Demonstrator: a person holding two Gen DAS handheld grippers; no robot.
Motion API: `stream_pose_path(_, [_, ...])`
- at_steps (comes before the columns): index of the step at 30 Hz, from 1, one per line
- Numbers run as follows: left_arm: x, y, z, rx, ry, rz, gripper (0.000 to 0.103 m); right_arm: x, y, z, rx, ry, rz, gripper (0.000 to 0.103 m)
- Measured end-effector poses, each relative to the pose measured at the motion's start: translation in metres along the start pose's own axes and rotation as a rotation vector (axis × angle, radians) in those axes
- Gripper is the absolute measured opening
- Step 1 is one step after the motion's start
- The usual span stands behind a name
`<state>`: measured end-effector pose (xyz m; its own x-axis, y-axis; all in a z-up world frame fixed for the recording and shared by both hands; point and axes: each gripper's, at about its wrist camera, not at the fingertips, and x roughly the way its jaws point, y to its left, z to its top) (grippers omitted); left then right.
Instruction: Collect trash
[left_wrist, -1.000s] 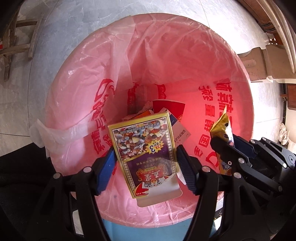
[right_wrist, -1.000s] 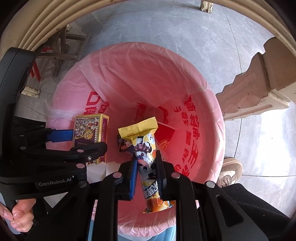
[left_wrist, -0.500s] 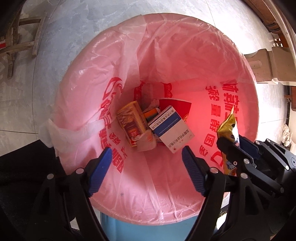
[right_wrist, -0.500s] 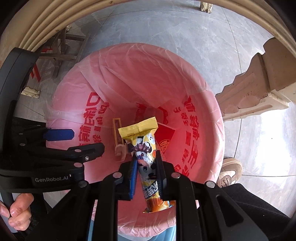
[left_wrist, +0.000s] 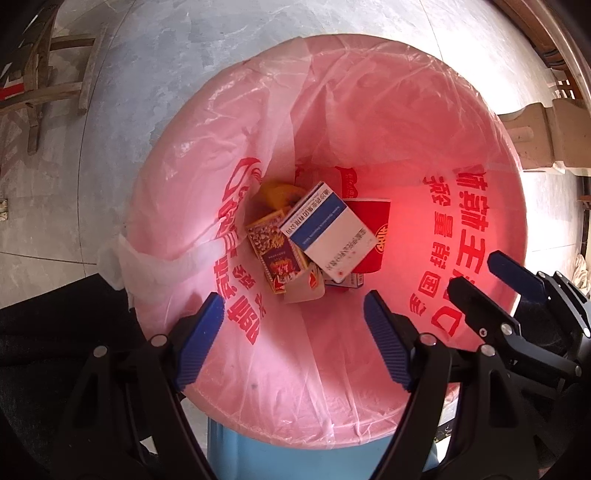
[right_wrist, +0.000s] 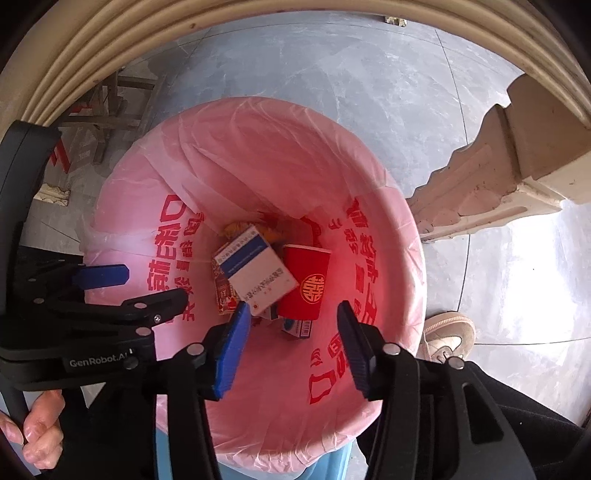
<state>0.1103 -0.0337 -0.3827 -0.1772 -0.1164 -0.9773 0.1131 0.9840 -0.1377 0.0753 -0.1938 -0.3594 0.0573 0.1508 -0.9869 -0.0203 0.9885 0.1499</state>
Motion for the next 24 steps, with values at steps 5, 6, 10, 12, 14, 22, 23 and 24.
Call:
stream_pose_path(5, [-0.008,-0.001,-0.004,-0.004,-0.02,0.013,0.076,-0.015,-0.001,-0.002,0.005,-0.057,-0.048,0.067])
stream_pose_path(6, [-0.009,-0.002,-0.006,-0.005,-0.024,0.015,0.076,-0.019,0.001,-0.003,0.002,-0.069,-0.063,0.068])
stream_pose_path(10, [-0.02,-0.004,-0.012,-0.001,-0.064,0.054,0.076,-0.035,0.004,-0.008,-0.005,-0.116,-0.088,0.08])
stream_pose_path(12, [-0.029,-0.008,-0.013,0.021,-0.095,0.094,0.076,-0.042,0.007,-0.009,-0.004,-0.112,-0.155,0.088])
stream_pose_path(14, [-0.042,-0.011,-0.018,0.033,-0.148,0.102,0.076,-0.05,0.012,-0.01,-0.026,-0.125,-0.241,0.09])
stream_pose_path(22, [-0.099,-0.012,-0.041,0.023,-0.3,0.117,0.082,-0.104,0.013,-0.031,0.009,-0.271,-0.184,0.09])
stream_pose_path(23, [-0.109,-0.013,-0.045,0.02,-0.328,0.123,0.084,-0.111,0.012,-0.035,0.023,-0.292,-0.15,0.09])
stream_pose_path(24, [-0.12,-0.014,-0.049,0.021,-0.363,0.121,0.084,-0.12,0.012,-0.039,0.031,-0.32,-0.121,0.091])
